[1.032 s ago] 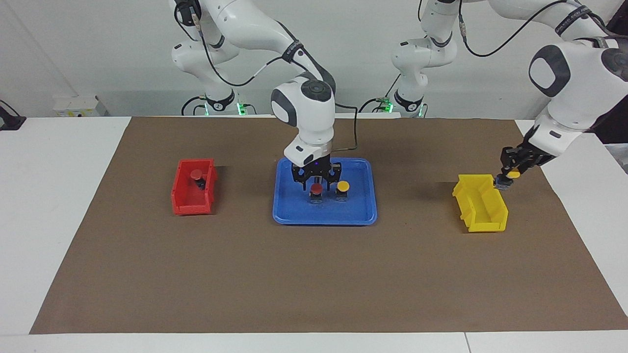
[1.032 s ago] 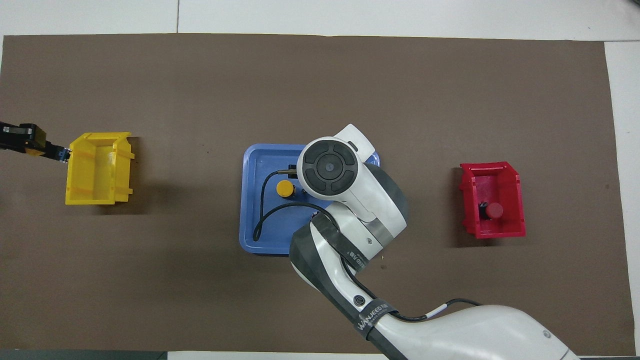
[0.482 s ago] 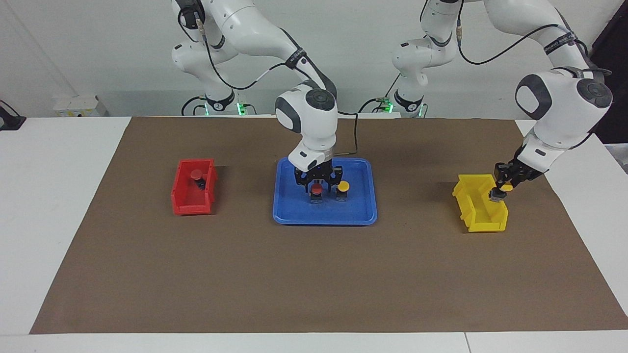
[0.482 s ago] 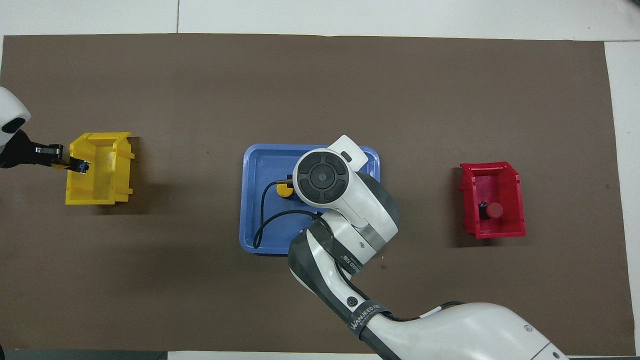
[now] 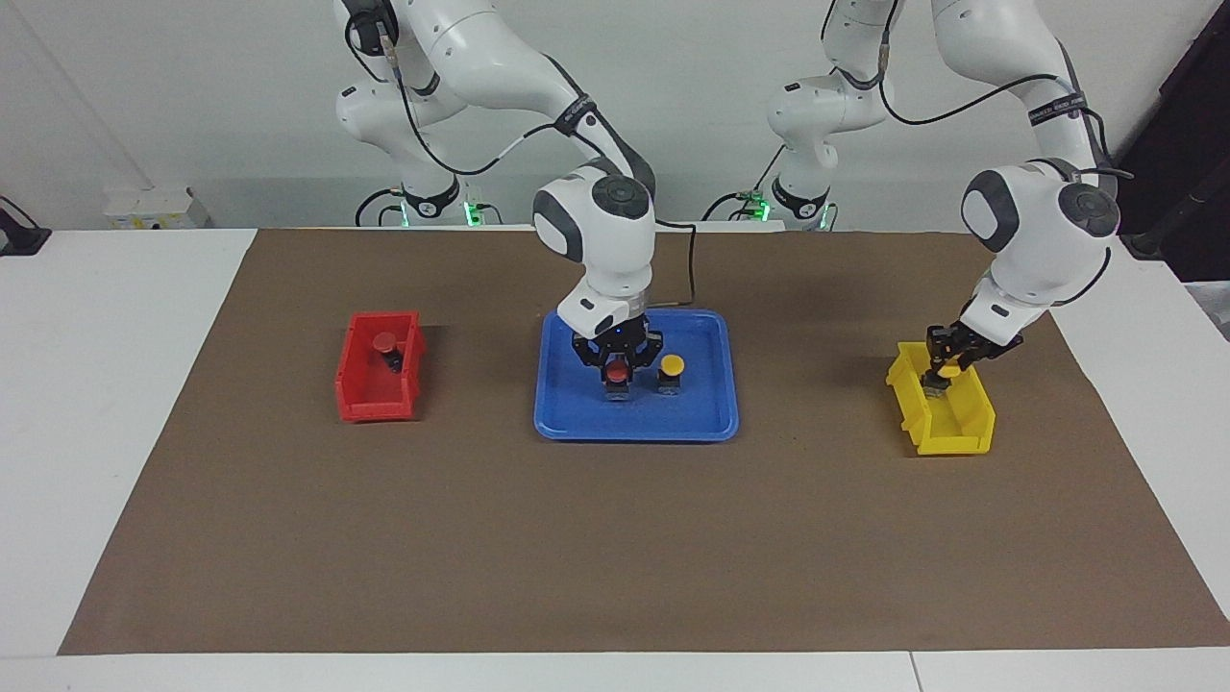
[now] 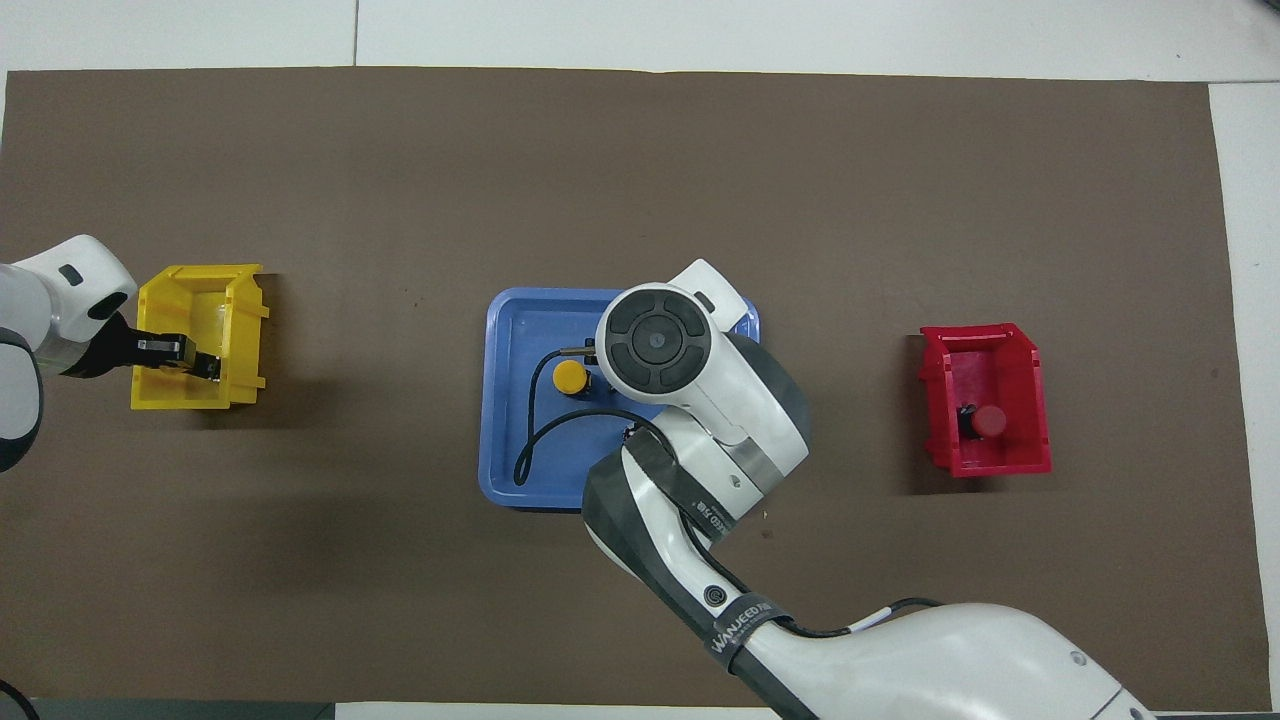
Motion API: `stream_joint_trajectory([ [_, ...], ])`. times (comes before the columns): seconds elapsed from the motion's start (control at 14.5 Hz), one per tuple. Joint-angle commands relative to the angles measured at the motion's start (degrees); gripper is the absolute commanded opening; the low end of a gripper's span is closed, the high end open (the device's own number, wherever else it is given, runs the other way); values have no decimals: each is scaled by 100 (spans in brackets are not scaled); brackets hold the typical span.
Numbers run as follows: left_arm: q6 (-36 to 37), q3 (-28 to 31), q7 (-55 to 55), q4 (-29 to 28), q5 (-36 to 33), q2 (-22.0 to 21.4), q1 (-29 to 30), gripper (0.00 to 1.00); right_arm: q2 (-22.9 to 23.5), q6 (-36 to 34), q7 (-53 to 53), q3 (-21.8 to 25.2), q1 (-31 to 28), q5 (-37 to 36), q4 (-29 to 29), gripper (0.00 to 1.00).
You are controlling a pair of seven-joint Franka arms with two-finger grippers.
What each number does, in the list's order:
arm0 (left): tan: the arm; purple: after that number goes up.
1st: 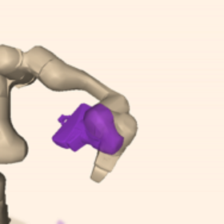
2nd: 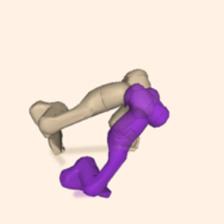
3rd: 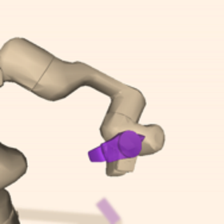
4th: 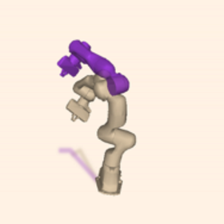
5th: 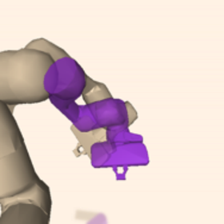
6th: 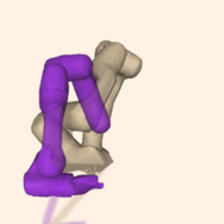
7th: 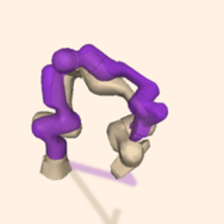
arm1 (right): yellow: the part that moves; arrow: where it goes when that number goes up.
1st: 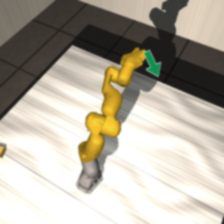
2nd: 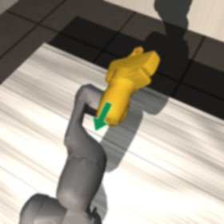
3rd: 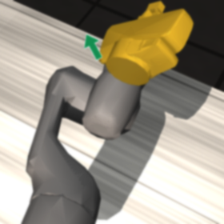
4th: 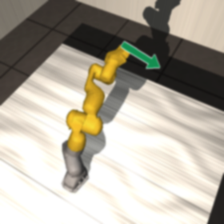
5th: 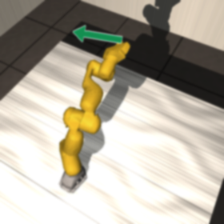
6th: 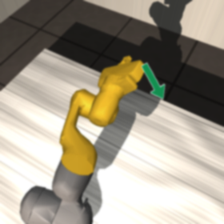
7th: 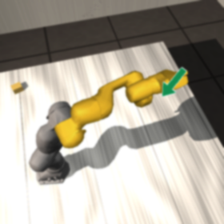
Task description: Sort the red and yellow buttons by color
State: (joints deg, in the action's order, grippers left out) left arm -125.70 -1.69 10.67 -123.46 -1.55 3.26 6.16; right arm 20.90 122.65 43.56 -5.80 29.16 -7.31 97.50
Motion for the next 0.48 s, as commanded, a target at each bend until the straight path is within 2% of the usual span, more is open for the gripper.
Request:
stream_joint_trajectory([
  [0.0,-158,46,-91,-232,-135,-186,-71,60,-575,-652,-791,-70,-760,27,-154,24],
  [0.07,-9,46,-91,-5,-135,-151,-80,75,-909,-916,-1396,-70,-981,36,100,24],
  [0.14,436,46,-91,389,-135,-124,-106,78,-1330,-1005,-1881,-70,-1279,71,494,25],
  [0.28,1639,37,-231,1530,-65,-28,-255,82,-2078,-945,-2978,-61,-1973,316,1373,25],
  [0.34,2001,11,-649,1875,48,7,-430,82,-2307,-884,-3698,-61,-2359,448,1682,26],
  [0.41,2057,-6,-1315,1991,128,8,-823,82,-2458,-822,-4332,-61,-2728,545,1920,27],
])
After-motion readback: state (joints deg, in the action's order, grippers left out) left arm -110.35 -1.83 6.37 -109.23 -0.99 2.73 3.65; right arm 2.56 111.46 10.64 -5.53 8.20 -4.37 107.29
